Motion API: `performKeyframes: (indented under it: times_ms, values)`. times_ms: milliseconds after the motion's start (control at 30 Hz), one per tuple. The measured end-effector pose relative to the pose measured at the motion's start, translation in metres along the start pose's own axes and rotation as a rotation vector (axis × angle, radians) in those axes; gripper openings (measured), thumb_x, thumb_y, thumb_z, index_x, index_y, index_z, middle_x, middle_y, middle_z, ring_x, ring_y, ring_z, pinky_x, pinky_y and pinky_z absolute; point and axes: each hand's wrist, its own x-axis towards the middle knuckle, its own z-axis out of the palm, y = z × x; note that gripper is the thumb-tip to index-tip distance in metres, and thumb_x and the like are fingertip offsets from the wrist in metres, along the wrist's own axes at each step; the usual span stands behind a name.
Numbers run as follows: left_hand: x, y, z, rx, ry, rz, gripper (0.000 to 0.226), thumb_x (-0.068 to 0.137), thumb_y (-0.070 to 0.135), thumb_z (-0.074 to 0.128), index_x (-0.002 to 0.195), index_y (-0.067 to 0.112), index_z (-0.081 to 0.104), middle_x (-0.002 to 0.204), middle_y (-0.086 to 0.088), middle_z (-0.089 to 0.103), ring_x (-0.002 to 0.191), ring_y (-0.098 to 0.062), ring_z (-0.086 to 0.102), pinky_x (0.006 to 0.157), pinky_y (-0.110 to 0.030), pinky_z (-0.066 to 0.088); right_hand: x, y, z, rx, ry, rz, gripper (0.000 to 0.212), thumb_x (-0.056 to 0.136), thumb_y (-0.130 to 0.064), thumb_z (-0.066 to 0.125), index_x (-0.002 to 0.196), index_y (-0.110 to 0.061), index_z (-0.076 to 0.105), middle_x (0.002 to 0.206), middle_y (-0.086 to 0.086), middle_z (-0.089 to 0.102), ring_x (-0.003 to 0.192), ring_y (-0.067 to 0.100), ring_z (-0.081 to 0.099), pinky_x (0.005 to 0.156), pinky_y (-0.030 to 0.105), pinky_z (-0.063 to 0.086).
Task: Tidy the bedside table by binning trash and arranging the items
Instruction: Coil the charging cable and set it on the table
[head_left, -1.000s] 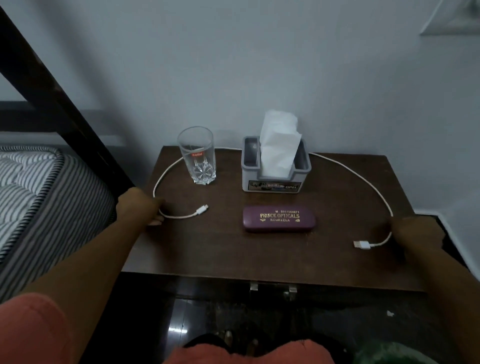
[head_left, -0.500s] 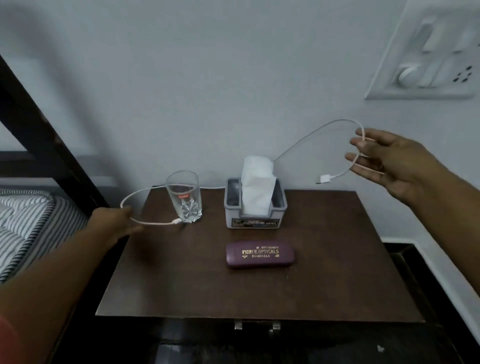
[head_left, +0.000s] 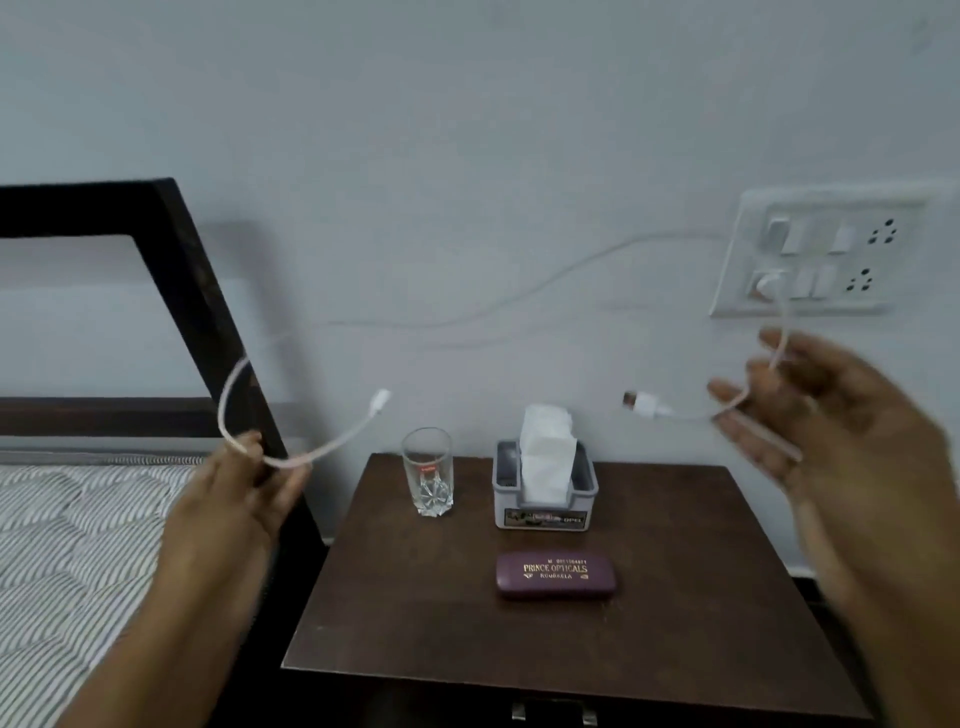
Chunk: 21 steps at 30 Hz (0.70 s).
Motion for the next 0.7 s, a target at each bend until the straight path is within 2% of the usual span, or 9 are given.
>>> performKeyframes:
  times_ms: [67,167,233,300,367,467,533,600,700]
  values:
    - [-0.044,-0.013,-0.006,-0.095,0.043,-0.065,0.015,0.098,0.012,0.043,0.093,0.011,0.057,0.076,0.001,0.066,0.06,-0.004,0.069,0.055,-0.013,0.054,-0.044,0.013,0.009,0.017,0.031,0.013,0.02,0.068,-0.025,0.071,0.087,-0.023,0.069,0.082,-0.003,0.07,0.088,0.019,0.071,0.071,0.023,0.057]
    - [-0.088,-0.045,-0.016,-0.242,0.152,-0.172,0.023,0.098,0.007,0.037,0.084,0.015,0.053,0.054,0.005,0.068,0.047,-0.007,0.067,0.042,-0.016,0.052,-0.099,0.048,0.024,-0.151,0.086,0.021,0.032,0.057,-0.05,0.078,0.083,-0.031,0.072,0.083,0.005,0.069,0.078,0.018,0.071,0.077,0.039,0.058]
    - [-0.109,-0.063,-0.025,-0.272,0.165,-0.233,0.025,0.098,0.006,0.034,0.083,0.015,0.052,0.048,0.006,0.066,0.044,-0.01,0.066,0.039,-0.018,0.051,-0.126,0.077,0.027,-0.244,0.15,0.015,0.019,0.069,-0.021,0.078,0.078,-0.036,0.073,0.083,0.008,0.065,0.072,0.015,0.067,0.078,0.046,0.056]
    - [-0.121,-0.075,-0.038,-0.269,0.153,-0.275,0.026,0.098,0.005,0.034,0.083,0.015,0.052,0.047,0.005,0.066,0.043,-0.011,0.066,0.038,-0.019,0.051,-0.147,0.108,0.025,-0.306,0.218,0.011,0.042,0.071,0.0,0.074,0.072,-0.041,0.072,0.081,0.005,0.062,0.067,0.011,0.065,0.072,0.04,0.053]
    - [-0.128,-0.083,-0.051,-0.27,0.145,-0.292,0.025,0.098,0.004,0.034,0.085,0.014,0.052,0.049,0.003,0.067,0.045,-0.011,0.067,0.04,-0.019,0.052,-0.167,0.129,0.024,-0.268,0.238,0.066,0.045,0.072,0.005,0.073,0.072,-0.04,0.072,0.08,0.004,0.065,0.067,0.006,0.066,0.071,0.032,0.053]
    - [-0.135,-0.094,-0.061,-0.289,0.121,-0.319,0.023,0.098,0.003,0.034,0.087,0.013,0.053,0.056,-0.001,0.069,0.05,-0.012,0.069,0.043,-0.019,0.053,-0.185,0.162,0.016,-0.289,0.224,0.207,0.044,0.073,0.005,0.072,0.076,-0.039,0.069,0.077,0.002,0.071,0.069,-0.001,0.065,0.07,0.007,0.048]
    - [-0.138,-0.102,-0.061,-0.313,0.102,-0.346,0.023,0.098,0.001,0.033,0.087,0.011,0.052,0.061,-0.005,0.069,0.051,-0.014,0.069,0.044,-0.019,0.054,-0.187,0.175,0.01,-0.327,0.224,0.32,0.034,0.075,0.0,0.072,0.073,-0.034,0.069,0.073,-0.001,0.072,0.068,0.006,0.067,0.068,0.008,0.049]
    - [-0.139,-0.108,-0.06,-0.323,0.092,-0.358,0.021,0.098,0.001,0.034,0.087,0.009,0.05,0.062,-0.005,0.069,0.052,-0.015,0.07,0.045,-0.02,0.055,-0.18,0.184,0.004,-0.264,0.214,0.449,0.025,0.079,0.002,0.067,0.069,-0.021,0.067,0.073,0.013,0.07,0.071,0.025,0.066,0.059,0.018,0.055]
    - [-0.14,-0.114,-0.056,-0.328,0.085,-0.354,0.02,0.098,-0.001,0.034,0.087,0.008,0.048,0.081,-0.015,0.058,0.054,-0.016,0.071,0.048,-0.02,0.056,-0.165,0.19,0.0,-0.15,0.141,0.556,0.018,0.083,0.009,0.059,0.074,-0.006,0.06,0.08,0.027,0.061,0.068,0.027,0.062,0.05,0.016,0.053]
